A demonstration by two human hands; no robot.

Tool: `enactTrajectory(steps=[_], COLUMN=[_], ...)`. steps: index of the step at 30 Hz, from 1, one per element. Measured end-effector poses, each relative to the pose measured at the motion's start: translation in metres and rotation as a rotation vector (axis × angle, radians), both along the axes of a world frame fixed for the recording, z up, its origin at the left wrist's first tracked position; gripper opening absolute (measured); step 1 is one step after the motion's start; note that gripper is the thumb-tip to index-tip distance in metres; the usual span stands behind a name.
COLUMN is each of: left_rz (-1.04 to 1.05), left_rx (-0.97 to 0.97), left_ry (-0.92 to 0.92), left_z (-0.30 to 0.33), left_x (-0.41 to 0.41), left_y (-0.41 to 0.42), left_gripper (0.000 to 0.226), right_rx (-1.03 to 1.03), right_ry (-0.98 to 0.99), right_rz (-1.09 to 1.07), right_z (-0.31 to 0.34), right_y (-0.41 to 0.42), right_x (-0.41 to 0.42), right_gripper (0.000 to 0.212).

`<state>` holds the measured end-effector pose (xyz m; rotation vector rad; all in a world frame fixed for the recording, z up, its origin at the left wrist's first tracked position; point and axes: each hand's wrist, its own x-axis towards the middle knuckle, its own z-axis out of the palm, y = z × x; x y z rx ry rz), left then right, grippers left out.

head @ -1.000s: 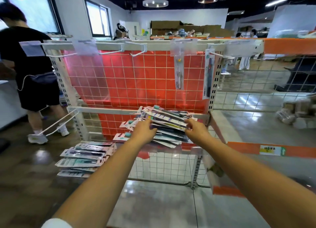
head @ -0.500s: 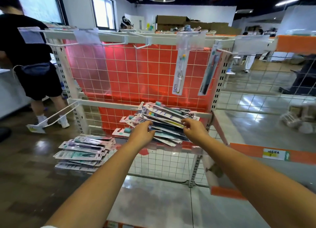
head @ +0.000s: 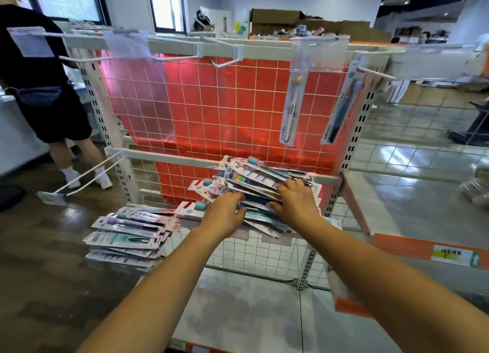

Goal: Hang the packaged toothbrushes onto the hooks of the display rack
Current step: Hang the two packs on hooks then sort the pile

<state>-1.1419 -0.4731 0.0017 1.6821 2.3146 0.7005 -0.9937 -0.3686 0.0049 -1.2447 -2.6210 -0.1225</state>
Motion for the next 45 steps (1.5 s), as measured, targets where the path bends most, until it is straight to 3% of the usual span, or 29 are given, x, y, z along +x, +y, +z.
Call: enactTrajectory(steps=[5, 16, 45], left_rz=[0.014, 0.013, -0.001], left_rx=[0.019, 0.033, -0.018], left_ry=[-0.096, -0.100, -0.187], left_z=[-0.005, -0.005, -0.001], left_x=[-0.002, 0.003, 0.017], left_y=[0.002, 0.000, -0.015], left_gripper=[0.034, 0.032, 0.032], right_rx=[-0.025, 0.060, 0.154], right_ry=[0.028, 0.209, 0.335], right_rz=[0.012, 0.074, 0.146], right_z=[-0.006, -0.004, 0.008], right_y=[0.000, -0.006, -0.022], right_x=[-0.003, -0.002, 0.009], right_gripper=[0.036, 0.016, 0.017])
